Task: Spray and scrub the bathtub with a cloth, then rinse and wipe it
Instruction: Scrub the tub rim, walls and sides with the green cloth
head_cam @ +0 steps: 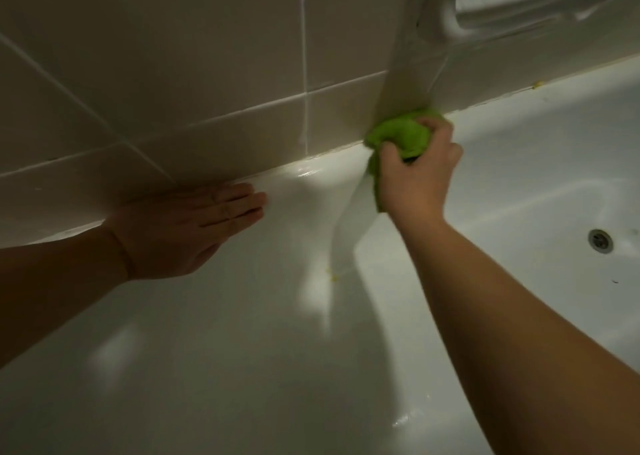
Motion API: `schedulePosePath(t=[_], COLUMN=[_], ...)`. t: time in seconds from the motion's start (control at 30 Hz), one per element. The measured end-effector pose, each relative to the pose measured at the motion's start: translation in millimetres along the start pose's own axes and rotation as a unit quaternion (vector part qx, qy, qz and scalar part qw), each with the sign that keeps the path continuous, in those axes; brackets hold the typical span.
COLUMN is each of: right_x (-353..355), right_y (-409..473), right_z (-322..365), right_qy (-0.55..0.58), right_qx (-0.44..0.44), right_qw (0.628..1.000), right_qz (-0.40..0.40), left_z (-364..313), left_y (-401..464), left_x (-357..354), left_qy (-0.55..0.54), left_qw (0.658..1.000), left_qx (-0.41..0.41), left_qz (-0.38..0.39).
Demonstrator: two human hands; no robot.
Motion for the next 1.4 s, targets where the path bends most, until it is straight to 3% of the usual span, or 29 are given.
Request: schedulePosePath(t=[0.13, 0.27, 0.33, 0.4, 0.53, 0.67, 0.83, 0.9, 1.07, 1.2, 1.4], right_x=[-8, -57, -52, -26, 36, 25, -31, -20, 47, 52, -2], right_y=[-15, -65, -58, -26, 45, 31, -40, -27, 65, 70, 9], right_z=[1, 28, 27, 12, -32, -30, 10, 13, -34, -36, 11], right_qy=[0.034, 0.014, 0.021, 0.006, 0.031, 0.065, 0.065, 0.054, 0.011, 0.014, 0.013], right_qx=[-0.030, 0.099, 0.135, 0.109, -0.034, -0.052, 0.107, 0.155, 0.008, -0.032, 0.188], right_qw=[0.998, 0.991, 0.983, 0.991, 0.998, 0.994, 0.988, 0.982, 1.000, 0.998, 0.977], right_qz=[-0.053, 0.089, 0.120, 0.078, -0.047, -0.071, 0.091, 0.094, -0.004, -0.043, 0.099], left_z=[0, -3, -3, -2, -3, -5, -7, -8, -11, -12, -15], left_y=[10, 23, 29, 34, 42, 53, 66, 69, 80, 96, 110], left_x=[-1, -2, -3, -6, -10, -6, -9, -10, -10, -10, -15], left_qy=[-0.003, 0.006, 0.002, -0.005, -0.014, -0.009, -0.006, -0.010, -0.010, -0.004, 0.004], left_qw=[1.000, 1.000, 1.000, 1.000, 1.000, 1.000, 1.000, 1.000, 1.000, 1.000, 1.000], left_qx=[-0.001, -0.011, -0.012, -0.009, -0.005, -0.010, -0.016, -0.017, -0.015, -0.014, -0.019], left_qz=[0.002, -0.001, 0.000, 0.006, 0.012, -0.001, -0.001, 0.003, -0.002, -0.004, 0.014])
Point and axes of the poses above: each hand's wrist, its own y-axis towards the middle knuckle, its own x-axis out of the back of the hand, z = x × y, the point moved 9 cm from there along y, towards the middle knuckle, and after that the axes turned 1 degree about -y, right-handed, at the moved point
